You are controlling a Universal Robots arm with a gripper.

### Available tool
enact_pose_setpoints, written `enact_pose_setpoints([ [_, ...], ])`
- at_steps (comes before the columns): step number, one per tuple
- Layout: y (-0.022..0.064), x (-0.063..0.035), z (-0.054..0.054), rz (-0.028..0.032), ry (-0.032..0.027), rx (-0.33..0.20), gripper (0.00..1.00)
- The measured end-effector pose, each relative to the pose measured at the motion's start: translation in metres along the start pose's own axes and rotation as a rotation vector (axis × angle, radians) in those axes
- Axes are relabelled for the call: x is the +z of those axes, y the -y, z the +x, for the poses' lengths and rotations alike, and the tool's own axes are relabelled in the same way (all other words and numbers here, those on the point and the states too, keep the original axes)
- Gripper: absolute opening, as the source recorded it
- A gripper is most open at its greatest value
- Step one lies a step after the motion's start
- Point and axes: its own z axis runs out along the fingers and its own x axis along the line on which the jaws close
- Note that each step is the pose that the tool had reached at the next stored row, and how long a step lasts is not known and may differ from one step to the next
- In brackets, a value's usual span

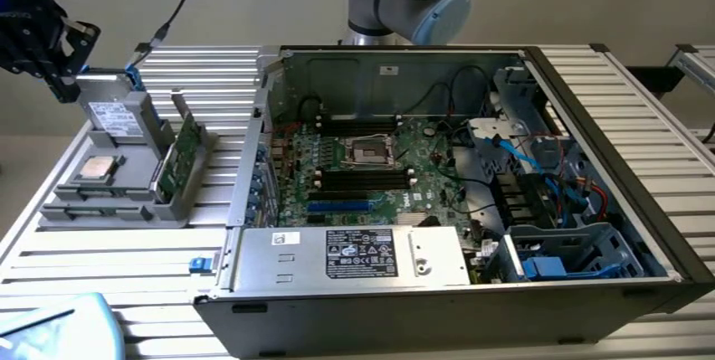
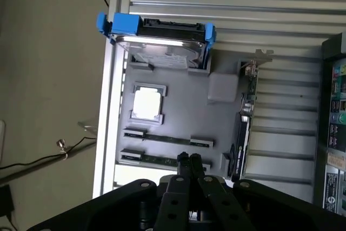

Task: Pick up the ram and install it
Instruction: 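Reach for the ram, then pick up the ram and move it above insertion slot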

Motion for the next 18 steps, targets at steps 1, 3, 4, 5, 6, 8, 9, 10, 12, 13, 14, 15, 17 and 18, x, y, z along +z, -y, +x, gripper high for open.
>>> enact_pose_setpoints([
  [1,0.0021,0.0006,0.0007,-0.0001,-0.0017,0.000,0.11],
  [3,0.0053,0.0022,0.0015,-0.0003,-0.0055,0.000,0.11],
  [4,0.0061,0.0033,0.0015,-0.0006,-0.0080,0.000,0.11],
  [5,0.0064,0.0042,0.0015,-0.0008,-0.0112,0.001,0.11],
  [6,0.0064,0.0049,0.0014,-0.0008,-0.0137,0.001,0.11],
  [8,0.0066,0.0060,0.0013,0.0025,-0.0161,0.002,0.11],
  [9,0.0066,0.0060,0.0013,0.0029,-0.0164,0.002,0.11],
  [10,0.0066,0.0060,0.0013,0.0030,-0.0163,0.002,0.11],
  [12,0.0066,0.0061,0.0013,0.0030,-0.0163,0.002,0.11],
  [13,0.0066,0.0061,0.0013,0.0030,-0.0162,0.002,0.11],
  [14,0.0066,0.0061,0.0013,0.0030,-0.0163,0.002,0.11],
  [15,0.0066,0.0061,0.0013,0.0030,-0.0163,0.002,0.11],
  [17,0.0066,0.0061,0.0013,0.0030,-0.0162,0.002,0.11],
  [18,0.0066,0.0061,0.0013,0.0030,-0.0162,0.002,0.11],
])
